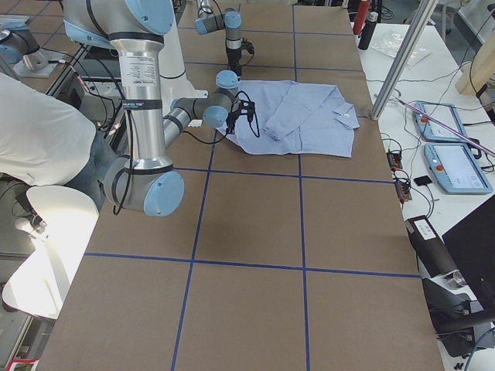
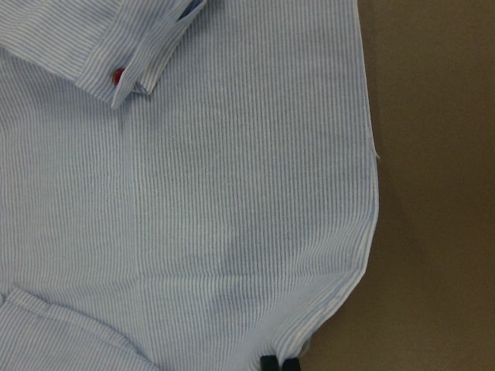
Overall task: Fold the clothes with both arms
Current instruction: 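Move both grippers down to the hem corners nearest the robot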
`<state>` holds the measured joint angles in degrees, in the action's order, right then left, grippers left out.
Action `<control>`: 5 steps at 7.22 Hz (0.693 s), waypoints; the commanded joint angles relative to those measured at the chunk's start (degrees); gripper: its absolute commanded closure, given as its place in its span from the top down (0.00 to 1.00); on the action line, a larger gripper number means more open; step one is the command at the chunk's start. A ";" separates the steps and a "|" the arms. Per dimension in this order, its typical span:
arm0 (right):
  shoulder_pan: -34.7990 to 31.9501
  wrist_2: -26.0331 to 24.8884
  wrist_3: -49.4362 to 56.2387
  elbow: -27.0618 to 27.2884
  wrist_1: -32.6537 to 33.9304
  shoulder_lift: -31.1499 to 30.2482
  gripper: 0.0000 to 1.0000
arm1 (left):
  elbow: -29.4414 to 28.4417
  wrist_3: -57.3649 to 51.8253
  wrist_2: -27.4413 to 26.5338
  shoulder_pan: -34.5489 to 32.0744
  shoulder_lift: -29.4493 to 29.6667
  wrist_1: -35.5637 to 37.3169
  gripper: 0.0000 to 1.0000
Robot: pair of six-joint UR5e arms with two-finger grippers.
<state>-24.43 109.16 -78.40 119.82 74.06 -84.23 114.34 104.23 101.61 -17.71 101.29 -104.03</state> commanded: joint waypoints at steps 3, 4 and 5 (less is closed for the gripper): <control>-0.18 0.09 0.00 0.06 0.03 0.03 0.00 | 0.01 0.10 -0.09 1.27 -0.12 0.06 0.53; -0.18 0.09 0.00 0.07 0.03 0.03 0.00 | 0.53 0.27 0.08 1.54 -0.30 0.41 0.52; -0.18 0.09 0.00 0.15 0.03 0.03 0.00 | 0.53 0.36 -0.01 1.89 -0.56 0.58 0.50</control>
<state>-24.62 109.25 -78.40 119.90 74.09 -84.20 114.70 104.46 101.62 -16.26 100.99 -103.71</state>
